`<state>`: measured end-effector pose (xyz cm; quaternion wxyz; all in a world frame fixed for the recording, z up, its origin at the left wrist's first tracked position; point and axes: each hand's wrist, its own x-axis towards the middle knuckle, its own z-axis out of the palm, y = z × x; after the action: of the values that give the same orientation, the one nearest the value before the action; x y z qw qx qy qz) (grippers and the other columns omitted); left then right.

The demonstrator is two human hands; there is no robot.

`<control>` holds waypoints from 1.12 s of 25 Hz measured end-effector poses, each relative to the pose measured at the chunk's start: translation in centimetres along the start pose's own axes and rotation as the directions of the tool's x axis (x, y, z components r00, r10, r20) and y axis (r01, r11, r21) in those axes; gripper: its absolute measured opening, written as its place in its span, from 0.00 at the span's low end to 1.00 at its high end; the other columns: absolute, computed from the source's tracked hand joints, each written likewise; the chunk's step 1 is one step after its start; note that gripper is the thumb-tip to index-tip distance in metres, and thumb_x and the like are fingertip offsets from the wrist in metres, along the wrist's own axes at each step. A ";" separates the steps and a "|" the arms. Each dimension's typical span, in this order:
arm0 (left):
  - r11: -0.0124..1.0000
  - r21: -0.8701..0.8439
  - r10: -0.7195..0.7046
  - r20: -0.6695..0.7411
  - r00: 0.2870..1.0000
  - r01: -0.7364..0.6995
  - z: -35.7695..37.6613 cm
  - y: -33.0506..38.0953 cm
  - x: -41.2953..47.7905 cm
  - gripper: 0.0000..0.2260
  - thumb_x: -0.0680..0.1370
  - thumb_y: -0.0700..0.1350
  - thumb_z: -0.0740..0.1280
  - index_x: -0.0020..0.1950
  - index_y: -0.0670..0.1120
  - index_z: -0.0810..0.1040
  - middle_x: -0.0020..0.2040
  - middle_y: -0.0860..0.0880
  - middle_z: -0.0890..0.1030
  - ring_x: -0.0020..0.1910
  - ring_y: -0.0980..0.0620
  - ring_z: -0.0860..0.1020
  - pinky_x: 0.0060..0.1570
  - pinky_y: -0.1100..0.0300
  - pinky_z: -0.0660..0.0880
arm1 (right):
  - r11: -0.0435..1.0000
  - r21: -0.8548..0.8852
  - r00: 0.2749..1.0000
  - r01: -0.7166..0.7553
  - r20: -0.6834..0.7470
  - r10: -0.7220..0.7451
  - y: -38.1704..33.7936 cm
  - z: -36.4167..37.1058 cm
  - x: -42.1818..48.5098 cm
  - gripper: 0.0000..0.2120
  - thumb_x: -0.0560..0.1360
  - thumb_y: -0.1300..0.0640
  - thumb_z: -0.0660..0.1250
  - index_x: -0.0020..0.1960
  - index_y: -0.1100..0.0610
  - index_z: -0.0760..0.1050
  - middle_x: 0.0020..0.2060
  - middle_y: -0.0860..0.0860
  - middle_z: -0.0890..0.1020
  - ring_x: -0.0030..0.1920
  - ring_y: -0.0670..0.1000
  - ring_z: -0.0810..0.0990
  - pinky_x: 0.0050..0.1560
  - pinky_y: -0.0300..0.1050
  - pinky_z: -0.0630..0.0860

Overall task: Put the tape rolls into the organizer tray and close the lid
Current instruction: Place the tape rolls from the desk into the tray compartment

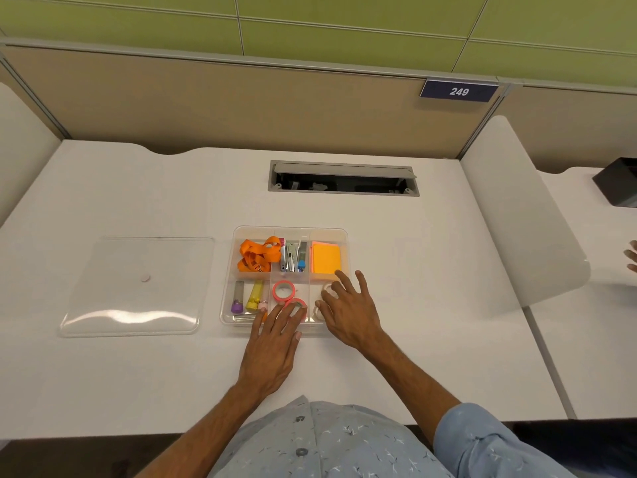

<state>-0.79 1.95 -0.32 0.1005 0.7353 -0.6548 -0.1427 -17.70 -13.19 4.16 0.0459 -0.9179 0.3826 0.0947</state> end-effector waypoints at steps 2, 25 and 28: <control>1.000 -0.003 0.001 0.010 1.000 -0.001 -0.1 -0.1 0.0 0.30 0.88 0.59 0.42 0.82 0.49 0.70 0.81 0.45 0.71 0.81 0.41 0.69 0.78 0.33 0.66 | 1.000 -0.013 1.000 -0.020 -0.004 0.020 0.1 0.0 -0.1 0.27 0.87 0.39 0.47 0.75 0.50 0.75 0.77 0.54 0.76 0.87 0.58 0.55 0.84 0.70 0.44; 1.000 -0.012 -0.003 -0.013 1.000 0.003 0.2 -0.1 0.1 0.29 0.88 0.58 0.44 0.81 0.48 0.71 0.80 0.45 0.73 0.80 0.41 0.71 0.77 0.33 0.67 | 0.996 0.066 0.998 0.060 -0.008 -0.059 2.3 -0.8 0.5 0.16 0.80 0.50 0.73 0.67 0.51 0.80 0.72 0.50 0.80 0.83 0.54 0.64 0.85 0.64 0.53; 1.000 -0.012 0.004 -0.017 1.000 -0.004 0.4 -0.2 0.1 0.29 0.88 0.59 0.44 0.81 0.48 0.71 0.80 0.45 0.73 0.80 0.40 0.70 0.77 0.33 0.67 | 0.995 0.091 0.998 0.028 -0.063 -0.023 2.5 -0.9 0.4 0.14 0.81 0.50 0.72 0.65 0.50 0.82 0.70 0.49 0.82 0.82 0.54 0.67 0.84 0.62 0.56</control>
<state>-0.72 1.91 -0.82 0.1110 0.7346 -0.6545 -0.1401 -19.10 -15.37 4.96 0.0774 -0.9221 0.3760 0.0481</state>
